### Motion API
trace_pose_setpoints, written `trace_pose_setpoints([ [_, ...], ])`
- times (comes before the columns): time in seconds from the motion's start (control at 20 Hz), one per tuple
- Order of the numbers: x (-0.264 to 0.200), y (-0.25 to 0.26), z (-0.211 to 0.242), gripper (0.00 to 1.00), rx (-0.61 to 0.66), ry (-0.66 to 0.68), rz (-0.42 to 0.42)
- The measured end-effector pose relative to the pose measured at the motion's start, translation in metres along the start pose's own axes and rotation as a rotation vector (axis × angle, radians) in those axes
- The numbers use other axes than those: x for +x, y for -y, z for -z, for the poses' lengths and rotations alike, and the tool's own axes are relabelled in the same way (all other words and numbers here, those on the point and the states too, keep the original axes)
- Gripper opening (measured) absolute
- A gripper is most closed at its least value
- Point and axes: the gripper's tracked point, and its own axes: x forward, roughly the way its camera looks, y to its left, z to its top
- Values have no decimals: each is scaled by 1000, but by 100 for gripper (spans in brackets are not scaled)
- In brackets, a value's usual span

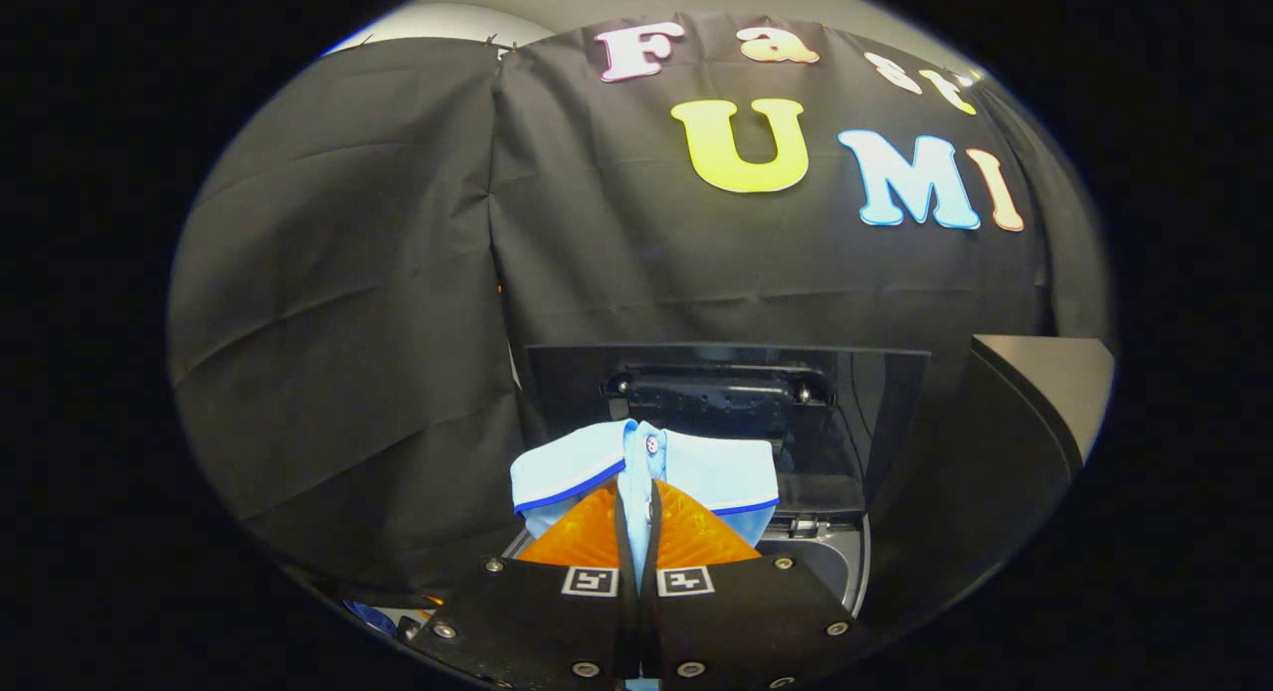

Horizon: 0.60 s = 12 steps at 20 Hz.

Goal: Put the clothes into the washing machine and then close the washing machine lid.

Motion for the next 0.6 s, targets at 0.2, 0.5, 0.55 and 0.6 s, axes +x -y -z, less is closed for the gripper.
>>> trace_pose_setpoints([
  [0.2,12,5,25,1,18,-66,21],
  [0.5,21,12,69,5,23,-175,52],
  [0.55,20,15,75,6,28,-192,56],
  [0.6,18,18,83,7,30,-209,61],
])
